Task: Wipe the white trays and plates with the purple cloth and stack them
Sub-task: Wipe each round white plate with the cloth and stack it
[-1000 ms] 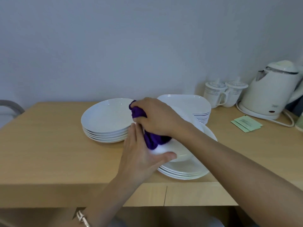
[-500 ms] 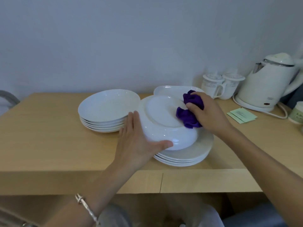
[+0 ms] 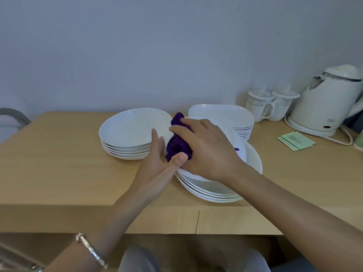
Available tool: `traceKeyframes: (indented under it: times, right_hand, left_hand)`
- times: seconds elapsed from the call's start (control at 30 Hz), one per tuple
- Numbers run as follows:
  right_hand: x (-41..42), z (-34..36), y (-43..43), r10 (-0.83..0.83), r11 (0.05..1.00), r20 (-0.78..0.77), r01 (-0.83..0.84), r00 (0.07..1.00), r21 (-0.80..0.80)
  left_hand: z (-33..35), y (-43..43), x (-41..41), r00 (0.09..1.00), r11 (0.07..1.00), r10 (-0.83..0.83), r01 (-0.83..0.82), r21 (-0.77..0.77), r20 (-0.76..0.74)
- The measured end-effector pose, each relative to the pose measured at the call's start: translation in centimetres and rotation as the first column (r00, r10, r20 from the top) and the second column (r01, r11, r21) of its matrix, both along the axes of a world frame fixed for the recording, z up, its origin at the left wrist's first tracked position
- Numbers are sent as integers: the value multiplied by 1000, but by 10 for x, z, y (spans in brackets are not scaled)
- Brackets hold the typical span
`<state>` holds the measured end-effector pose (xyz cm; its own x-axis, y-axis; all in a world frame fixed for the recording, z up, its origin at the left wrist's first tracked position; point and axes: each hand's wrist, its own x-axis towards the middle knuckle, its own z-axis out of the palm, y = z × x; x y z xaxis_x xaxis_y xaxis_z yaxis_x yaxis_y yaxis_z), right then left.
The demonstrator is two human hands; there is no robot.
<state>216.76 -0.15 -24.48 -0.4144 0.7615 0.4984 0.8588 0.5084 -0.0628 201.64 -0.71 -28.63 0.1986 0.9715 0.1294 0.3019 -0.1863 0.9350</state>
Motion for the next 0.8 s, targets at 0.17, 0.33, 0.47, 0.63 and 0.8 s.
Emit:
traceKeyframes:
  times: [0.17,0.33,0.47,0.63,0.8]
  right_hand:
    - [-41,25,52,-150,981,85,159,985,-113]
    - [-18,33,107,-265,919,-14,248,964,-307]
    - [33,33,115,-347,872,-197,238,917,-429]
    - [65,15,96,-375,907,-469,212,800,-364]
    - [50,8,96,-383,915,-472,254,794,-313]
  left_hand:
    - [2,1,1,999,998,51,-51,23,16]
    - [10,-5,22,892,966,189,-94,241,-410]
    - [7,0,31,805,983,59,56,175,-590]
    - [4,6,31,746,989,61,46,142,-663]
    - [5,9,37,783,973,-65,188,135,-619]
